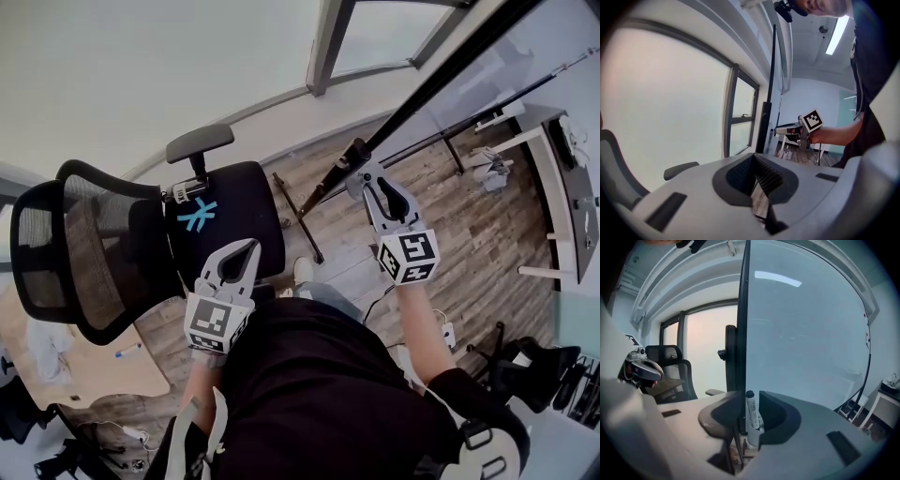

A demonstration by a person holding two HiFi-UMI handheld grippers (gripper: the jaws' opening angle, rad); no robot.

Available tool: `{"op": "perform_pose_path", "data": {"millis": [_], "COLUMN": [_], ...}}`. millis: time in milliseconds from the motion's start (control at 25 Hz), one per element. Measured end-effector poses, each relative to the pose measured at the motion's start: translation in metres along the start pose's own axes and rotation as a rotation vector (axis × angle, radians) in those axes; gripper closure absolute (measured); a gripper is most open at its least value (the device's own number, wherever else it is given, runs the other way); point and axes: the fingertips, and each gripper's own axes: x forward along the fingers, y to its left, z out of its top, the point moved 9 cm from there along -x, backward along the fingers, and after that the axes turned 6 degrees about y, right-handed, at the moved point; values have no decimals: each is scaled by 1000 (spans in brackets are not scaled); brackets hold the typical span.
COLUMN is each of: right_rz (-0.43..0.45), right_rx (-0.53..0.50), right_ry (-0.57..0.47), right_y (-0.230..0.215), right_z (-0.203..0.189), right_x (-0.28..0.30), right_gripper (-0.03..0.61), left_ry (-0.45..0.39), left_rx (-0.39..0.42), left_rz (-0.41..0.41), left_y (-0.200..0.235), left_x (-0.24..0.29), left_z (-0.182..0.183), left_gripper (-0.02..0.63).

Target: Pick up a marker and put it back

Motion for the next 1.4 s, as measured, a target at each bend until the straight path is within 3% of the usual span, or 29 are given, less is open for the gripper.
{"op": "perform_pose_path", "data": {"millis": [1400], "right_rz": [-241], "right_rx": [113], "right_ry": [-18], "right_y": [91], "right_z": [-24], "right_x": [-128], "right_gripper": [491], "left_ry": [-29], "left_rx": [142], "left_rz": [-388], "left_y": [-17], "left_x": [25], "left_z": [11], "left_gripper": [604]}}
